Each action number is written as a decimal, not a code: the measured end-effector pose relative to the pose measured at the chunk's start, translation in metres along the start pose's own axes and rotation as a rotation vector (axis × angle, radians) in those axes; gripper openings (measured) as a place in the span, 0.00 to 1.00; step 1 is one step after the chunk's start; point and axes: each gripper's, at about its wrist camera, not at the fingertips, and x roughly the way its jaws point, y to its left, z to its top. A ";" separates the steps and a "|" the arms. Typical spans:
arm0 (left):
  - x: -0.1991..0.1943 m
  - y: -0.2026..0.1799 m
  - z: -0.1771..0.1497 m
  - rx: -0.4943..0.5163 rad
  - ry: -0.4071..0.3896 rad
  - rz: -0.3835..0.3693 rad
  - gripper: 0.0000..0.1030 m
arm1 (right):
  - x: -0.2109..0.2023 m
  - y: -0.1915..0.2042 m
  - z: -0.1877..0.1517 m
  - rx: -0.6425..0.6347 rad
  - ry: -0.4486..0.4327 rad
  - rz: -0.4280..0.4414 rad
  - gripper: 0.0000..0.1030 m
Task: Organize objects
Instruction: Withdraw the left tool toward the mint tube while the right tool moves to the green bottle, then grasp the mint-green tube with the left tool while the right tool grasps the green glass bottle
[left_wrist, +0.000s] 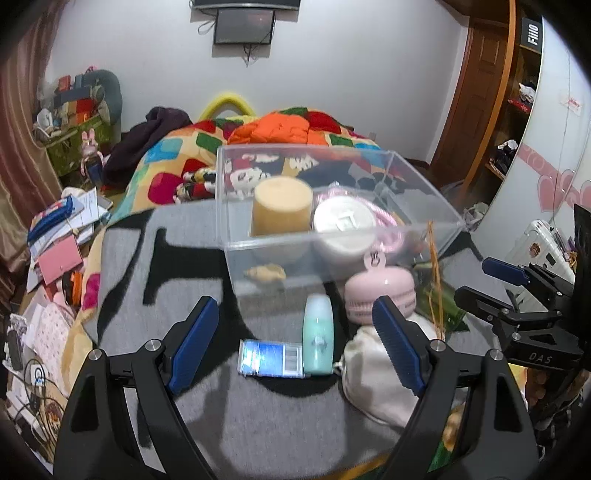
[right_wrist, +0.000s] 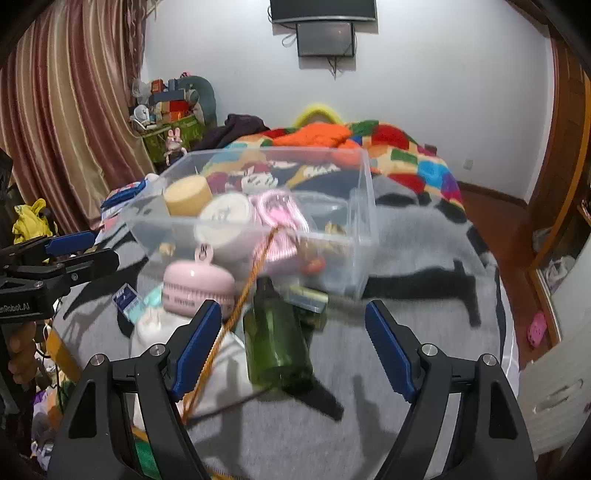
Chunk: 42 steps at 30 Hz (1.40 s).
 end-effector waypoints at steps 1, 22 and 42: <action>0.001 0.000 -0.002 -0.001 0.006 0.000 0.83 | 0.000 -0.001 -0.003 0.001 0.005 0.000 0.75; 0.023 0.003 -0.043 -0.023 0.116 0.022 0.83 | 0.009 0.003 -0.030 0.026 0.064 -0.008 0.75; 0.064 -0.007 -0.012 0.096 0.145 0.011 0.67 | 0.050 0.000 -0.010 0.026 0.111 0.121 0.42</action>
